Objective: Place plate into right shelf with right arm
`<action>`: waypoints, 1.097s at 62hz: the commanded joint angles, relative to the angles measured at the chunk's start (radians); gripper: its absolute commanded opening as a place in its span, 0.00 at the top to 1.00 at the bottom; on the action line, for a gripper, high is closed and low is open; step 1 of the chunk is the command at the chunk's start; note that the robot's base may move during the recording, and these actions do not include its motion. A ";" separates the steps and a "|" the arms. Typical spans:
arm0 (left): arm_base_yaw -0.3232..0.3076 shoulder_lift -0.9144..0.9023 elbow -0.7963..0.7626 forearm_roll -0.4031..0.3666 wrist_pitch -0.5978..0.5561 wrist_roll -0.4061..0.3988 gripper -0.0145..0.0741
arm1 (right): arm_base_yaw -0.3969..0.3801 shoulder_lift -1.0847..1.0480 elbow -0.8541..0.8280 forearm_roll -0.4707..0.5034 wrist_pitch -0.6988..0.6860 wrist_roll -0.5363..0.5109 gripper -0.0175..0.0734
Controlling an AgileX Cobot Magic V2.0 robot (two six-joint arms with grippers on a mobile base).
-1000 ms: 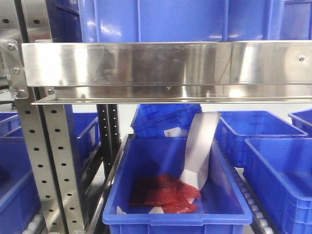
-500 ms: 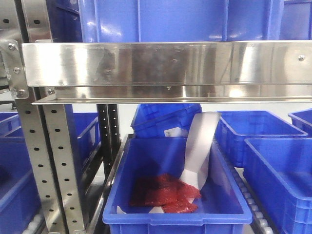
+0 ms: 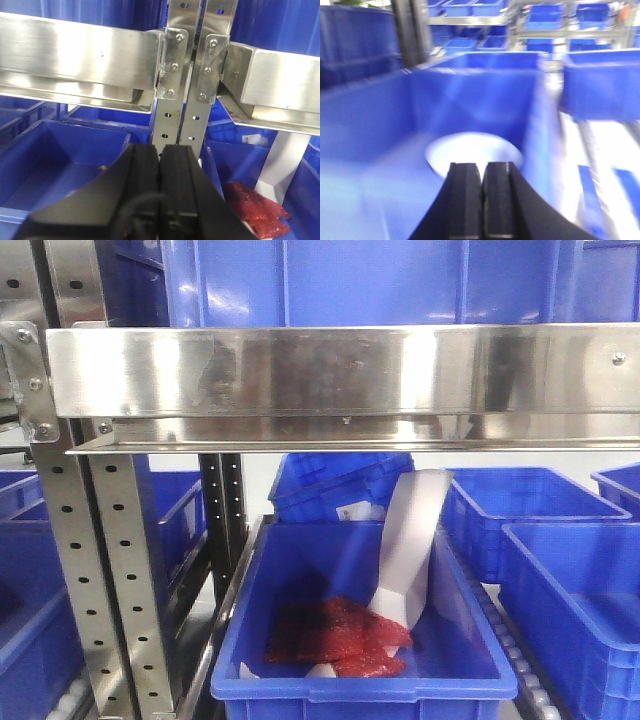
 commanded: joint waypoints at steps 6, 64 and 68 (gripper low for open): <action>-0.002 -0.010 0.010 -0.008 -0.090 -0.007 0.98 | -0.086 -0.216 0.159 -0.014 -0.106 0.002 0.75; -0.002 -0.010 0.010 -0.008 -0.090 -0.007 0.98 | -0.132 -0.878 0.642 -0.016 0.060 0.002 0.75; -0.002 -0.010 0.010 -0.008 -0.090 -0.007 0.98 | -0.132 -0.878 0.642 -0.016 0.060 0.002 0.75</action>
